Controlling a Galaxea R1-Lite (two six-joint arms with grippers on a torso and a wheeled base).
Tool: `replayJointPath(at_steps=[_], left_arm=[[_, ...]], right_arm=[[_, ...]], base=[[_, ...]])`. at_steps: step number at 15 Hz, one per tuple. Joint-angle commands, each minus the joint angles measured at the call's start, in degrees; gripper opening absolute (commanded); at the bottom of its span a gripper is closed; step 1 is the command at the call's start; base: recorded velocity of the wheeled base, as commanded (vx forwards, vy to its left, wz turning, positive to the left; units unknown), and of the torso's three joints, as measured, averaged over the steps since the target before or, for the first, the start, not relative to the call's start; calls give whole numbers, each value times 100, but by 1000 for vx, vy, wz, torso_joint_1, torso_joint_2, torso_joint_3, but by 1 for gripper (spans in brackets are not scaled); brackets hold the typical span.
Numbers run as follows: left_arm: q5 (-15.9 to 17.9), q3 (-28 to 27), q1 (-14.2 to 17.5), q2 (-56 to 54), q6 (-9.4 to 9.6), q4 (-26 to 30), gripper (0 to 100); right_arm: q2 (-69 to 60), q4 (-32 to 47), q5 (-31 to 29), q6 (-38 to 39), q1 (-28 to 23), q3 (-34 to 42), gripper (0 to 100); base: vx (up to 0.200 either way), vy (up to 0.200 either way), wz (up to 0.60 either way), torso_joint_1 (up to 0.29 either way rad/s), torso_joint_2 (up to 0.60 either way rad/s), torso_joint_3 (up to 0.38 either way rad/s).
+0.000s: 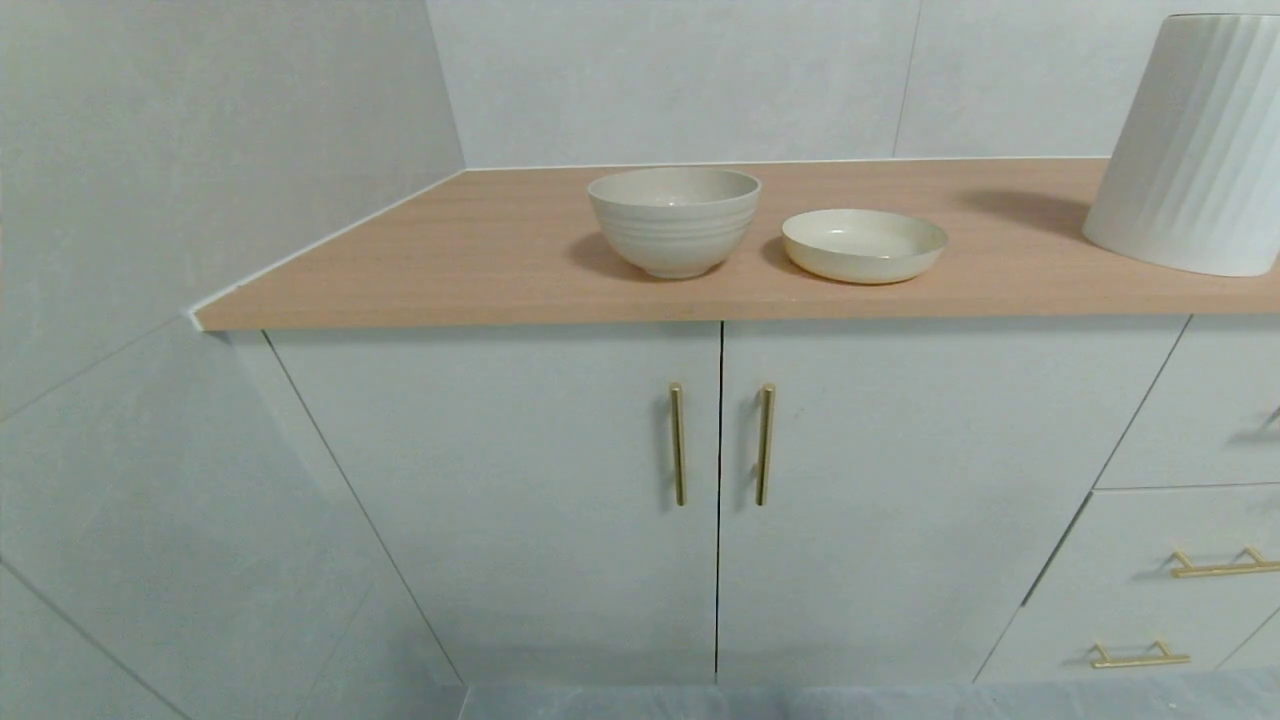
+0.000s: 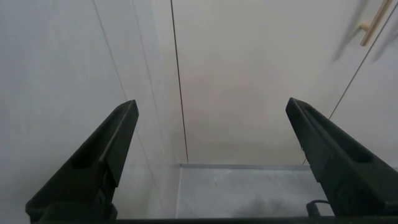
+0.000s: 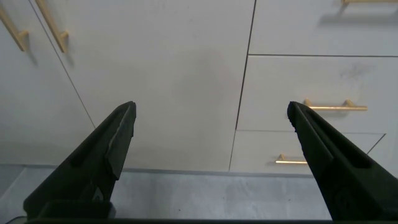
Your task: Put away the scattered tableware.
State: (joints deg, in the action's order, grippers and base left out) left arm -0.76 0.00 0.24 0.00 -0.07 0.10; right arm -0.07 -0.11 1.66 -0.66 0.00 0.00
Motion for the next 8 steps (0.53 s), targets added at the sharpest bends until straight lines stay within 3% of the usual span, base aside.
replayJointPath(at_steps=[1,8], left_arm=[[-4,0,2,0,-1,-1,100],[-4,0,2,0,-1,-1,100]], right_arm=[[7,2,1,-4,0,0,100],[7,2,1,-4,0,0,100]], base=[[0,0,0,0,0,0],[0,0,0,0,0,0]])
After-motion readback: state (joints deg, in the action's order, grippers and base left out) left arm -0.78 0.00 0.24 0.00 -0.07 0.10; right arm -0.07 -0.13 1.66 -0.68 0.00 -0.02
